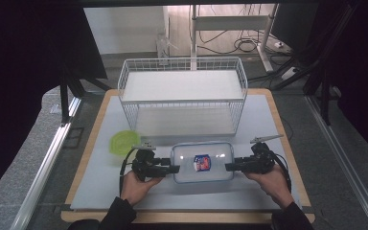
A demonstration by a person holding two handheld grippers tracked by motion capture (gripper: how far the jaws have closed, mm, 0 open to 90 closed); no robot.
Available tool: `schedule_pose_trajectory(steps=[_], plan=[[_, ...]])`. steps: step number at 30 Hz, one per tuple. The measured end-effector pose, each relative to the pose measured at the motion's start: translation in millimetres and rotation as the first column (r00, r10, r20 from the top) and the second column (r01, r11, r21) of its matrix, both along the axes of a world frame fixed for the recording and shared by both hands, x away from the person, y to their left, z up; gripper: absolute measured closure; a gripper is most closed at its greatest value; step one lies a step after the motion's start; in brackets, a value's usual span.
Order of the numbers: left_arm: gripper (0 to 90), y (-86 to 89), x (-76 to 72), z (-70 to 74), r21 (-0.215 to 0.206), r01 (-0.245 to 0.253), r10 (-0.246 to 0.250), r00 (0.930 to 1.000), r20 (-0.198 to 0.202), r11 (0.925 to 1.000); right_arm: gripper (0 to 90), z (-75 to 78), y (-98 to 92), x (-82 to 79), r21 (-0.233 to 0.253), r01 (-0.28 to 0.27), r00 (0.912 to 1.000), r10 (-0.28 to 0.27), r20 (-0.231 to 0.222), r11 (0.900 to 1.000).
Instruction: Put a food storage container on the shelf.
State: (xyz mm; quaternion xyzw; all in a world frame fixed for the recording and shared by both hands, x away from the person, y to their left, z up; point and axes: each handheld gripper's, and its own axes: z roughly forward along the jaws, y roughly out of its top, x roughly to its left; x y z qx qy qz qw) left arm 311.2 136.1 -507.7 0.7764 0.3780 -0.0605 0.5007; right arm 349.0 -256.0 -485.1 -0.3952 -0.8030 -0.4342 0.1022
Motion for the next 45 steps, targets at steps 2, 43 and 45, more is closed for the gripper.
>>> schedule_pose_trajectory(steps=[2, 43, 45], plan=[[46.4, -0.9, -0.2, 1.0, 0.003, -0.009, 0.009, 1.0, -0.004, 1.0, 48.4, 0.7, -0.7, -1.8, 0.001, 0.008, 1.0, -0.008, -0.004, 1.0], [50.6, 25.3, 9.6, 92.4, 0.01, -0.099, 0.095, 0.9776, 0.188, 0.9951, 53.6, 81.5, 23.7, 1.4, 0.144, 0.045, 0.9618, -0.082, 0.261, 0.989], [50.6, 26.5, 10.8, 95.9, 0.007, -0.101, 0.098, 0.977, 0.189, 0.9948, 53.6, 88.9, 25.8, 4.4, 0.15, 0.045, 0.959, -0.084, 0.27, 0.988]])
